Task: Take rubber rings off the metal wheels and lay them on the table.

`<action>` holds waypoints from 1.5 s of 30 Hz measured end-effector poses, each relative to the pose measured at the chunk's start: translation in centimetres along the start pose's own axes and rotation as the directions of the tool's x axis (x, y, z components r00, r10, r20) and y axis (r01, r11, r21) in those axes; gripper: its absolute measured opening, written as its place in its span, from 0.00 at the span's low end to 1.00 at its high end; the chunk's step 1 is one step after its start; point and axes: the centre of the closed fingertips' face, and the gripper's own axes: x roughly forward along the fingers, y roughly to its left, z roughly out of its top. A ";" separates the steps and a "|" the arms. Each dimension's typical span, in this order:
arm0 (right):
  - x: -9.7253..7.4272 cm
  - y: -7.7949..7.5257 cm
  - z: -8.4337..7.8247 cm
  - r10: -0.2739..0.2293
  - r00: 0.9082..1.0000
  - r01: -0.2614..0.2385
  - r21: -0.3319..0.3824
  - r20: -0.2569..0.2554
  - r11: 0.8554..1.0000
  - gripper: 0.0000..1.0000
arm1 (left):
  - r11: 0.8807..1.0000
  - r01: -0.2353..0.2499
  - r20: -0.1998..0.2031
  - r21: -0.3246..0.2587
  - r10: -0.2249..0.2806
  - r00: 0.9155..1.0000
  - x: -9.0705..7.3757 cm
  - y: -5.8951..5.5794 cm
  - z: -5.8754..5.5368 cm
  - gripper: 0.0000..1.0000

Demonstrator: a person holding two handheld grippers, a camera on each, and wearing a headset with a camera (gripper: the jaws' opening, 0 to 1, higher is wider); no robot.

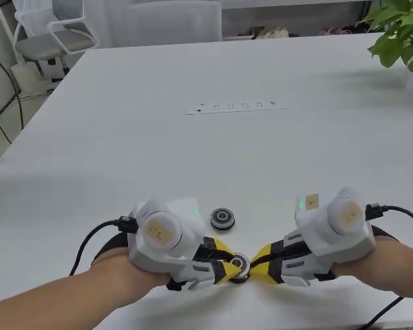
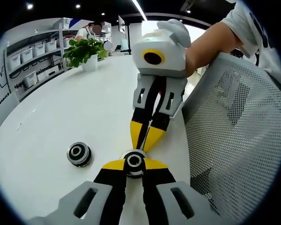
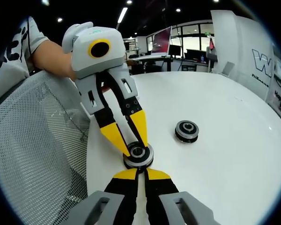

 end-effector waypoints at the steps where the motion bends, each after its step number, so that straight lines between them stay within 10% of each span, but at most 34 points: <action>1: 0.0 0.0 0.0 -0.001 1.000 0.001 0.004 -0.001 1.000 0.00 | 1.000 0.000 0.000 0.000 0.000 1.000 0.0 0.0 0.0 0.07; 45: -0.6 -0.5 0.2 0.001 0.999 -0.009 0.200 0.039 0.980 0.00 | 1.000 -0.001 -0.005 0.019 0.001 1.000 0.2 0.0 0.1 0.07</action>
